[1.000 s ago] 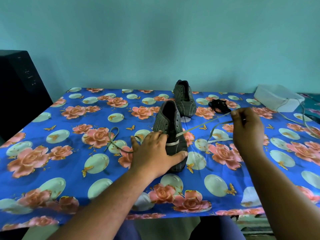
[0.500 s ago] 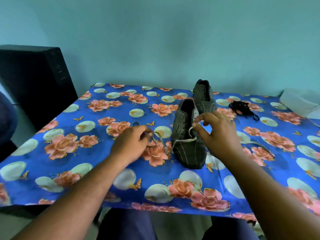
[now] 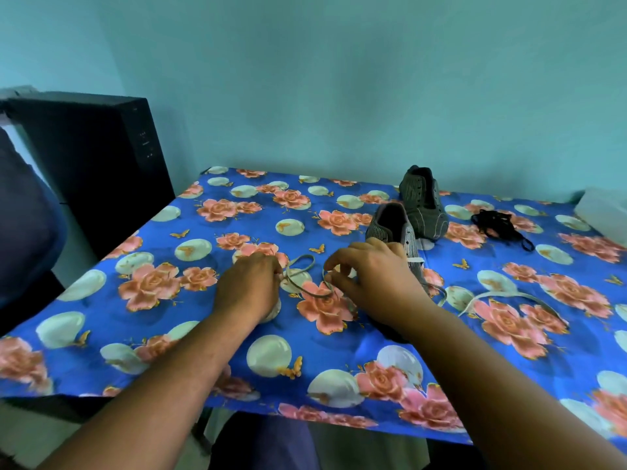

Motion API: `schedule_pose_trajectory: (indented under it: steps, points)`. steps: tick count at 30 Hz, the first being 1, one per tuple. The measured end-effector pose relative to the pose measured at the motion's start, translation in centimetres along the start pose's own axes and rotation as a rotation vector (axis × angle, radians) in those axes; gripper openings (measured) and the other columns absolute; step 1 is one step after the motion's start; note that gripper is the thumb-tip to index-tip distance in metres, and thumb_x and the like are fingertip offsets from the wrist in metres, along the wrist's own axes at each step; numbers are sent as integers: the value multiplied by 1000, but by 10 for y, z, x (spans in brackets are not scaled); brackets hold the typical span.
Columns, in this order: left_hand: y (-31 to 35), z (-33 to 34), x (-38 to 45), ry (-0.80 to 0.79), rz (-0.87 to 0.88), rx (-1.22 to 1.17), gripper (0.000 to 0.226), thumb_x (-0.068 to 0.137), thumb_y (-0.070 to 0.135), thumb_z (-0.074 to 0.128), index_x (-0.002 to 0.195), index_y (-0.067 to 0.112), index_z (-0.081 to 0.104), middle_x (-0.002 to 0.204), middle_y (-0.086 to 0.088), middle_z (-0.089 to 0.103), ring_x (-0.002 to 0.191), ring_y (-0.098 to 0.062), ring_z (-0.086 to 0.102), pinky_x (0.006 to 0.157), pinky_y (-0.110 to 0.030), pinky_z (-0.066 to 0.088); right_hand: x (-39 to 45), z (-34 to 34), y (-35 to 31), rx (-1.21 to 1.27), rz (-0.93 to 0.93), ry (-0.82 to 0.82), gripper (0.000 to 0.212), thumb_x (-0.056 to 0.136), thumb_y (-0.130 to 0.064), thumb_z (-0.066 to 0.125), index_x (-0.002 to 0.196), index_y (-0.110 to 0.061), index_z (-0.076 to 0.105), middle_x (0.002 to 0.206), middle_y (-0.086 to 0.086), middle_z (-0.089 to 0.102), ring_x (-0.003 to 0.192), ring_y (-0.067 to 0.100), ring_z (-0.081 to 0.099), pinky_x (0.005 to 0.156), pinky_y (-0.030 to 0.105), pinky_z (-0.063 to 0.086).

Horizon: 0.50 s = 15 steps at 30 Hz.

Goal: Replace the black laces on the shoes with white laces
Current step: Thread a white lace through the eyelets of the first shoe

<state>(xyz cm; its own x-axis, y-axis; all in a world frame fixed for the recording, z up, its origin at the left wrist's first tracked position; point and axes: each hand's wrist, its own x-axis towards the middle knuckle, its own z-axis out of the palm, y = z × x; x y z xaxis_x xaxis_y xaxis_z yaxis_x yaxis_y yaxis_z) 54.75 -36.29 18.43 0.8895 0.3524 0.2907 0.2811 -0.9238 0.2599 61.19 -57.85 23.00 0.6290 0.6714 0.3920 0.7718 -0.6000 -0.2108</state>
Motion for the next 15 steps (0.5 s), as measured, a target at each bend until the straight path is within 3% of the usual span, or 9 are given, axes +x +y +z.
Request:
schedule_pose_trajectory:
  steps: [3,8,12,15]
  points:
    - [-6,-4,-3,32,81,16,13,102,23,53,98,24,65,105,3,62,102,-27,60,72,-36,36,5,1,-8,17,-2,-18,24,97,-49,59,118,-39,67,103,-14,66,112,16,53,97,42,32]
    - [-9,-18,-6,216,397,-74,14,97,30,57,101,21,67,111,1,60,99,-27,60,78,-42,38,18,5,-26,-28,-58,2,40,101,-49,52,140,-39,55,128,-9,58,126,22,45,95,42,28]
    - [-10,-35,-5,411,484,-90,19,97,29,52,101,20,68,115,0,57,99,-23,57,78,-38,33,30,6,-31,83,-30,-110,32,103,-52,44,126,-44,64,121,-15,57,119,17,40,90,39,26]
    - [-14,-42,-4,457,450,-189,23,98,34,51,101,22,70,114,2,53,103,-19,54,79,-36,28,33,7,-29,295,9,-143,24,99,-54,53,105,-41,72,107,-18,65,111,11,47,95,43,33]
